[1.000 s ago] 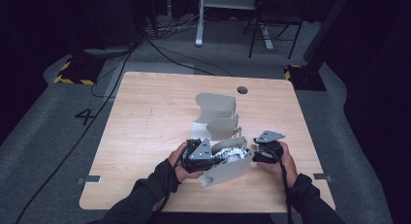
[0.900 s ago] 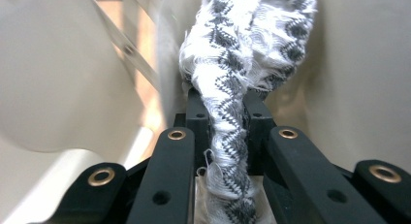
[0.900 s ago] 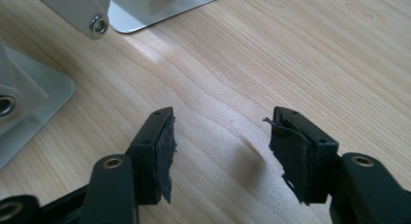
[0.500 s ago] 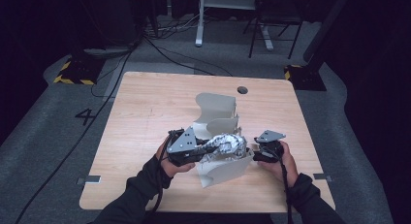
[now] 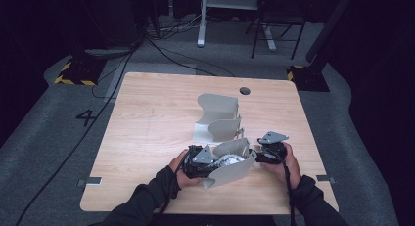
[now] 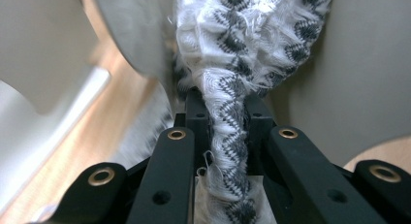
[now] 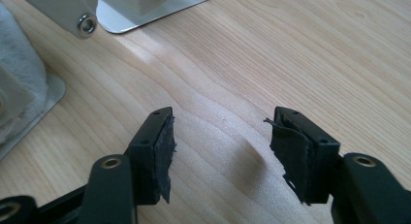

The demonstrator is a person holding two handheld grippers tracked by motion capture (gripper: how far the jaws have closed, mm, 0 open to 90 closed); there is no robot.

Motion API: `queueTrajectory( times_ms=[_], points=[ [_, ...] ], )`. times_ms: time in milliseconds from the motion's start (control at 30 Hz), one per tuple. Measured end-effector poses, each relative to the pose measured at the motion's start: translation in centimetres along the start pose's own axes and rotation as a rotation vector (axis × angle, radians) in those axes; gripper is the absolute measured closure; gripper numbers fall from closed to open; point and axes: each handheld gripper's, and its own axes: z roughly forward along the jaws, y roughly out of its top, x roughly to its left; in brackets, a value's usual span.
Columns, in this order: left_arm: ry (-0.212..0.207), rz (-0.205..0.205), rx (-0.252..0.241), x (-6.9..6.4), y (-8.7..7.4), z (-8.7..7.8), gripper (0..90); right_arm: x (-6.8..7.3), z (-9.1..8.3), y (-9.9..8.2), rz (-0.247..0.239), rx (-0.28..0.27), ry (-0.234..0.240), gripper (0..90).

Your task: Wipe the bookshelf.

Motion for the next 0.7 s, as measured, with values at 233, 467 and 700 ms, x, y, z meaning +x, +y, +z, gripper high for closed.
queueTrajectory(
  times_ms=[233,467,700],
  points=[
    [-0.019,-0.007,0.084,-1.3,-1.8,-0.5,78.6,0.1,0.0,0.0,0.000,-0.008,-0.007,40.3],
    [0.002,-0.029,0.079,-1.4,-4.0,-4.0,78.5,0.2,0.1,0.0,-0.013,-0.017,-0.022,39.8],
    [0.019,0.044,-0.156,-1.6,-1.0,-5.6,78.6,0.2,0.3,0.0,-0.022,-0.025,-0.029,39.8]
  ],
)
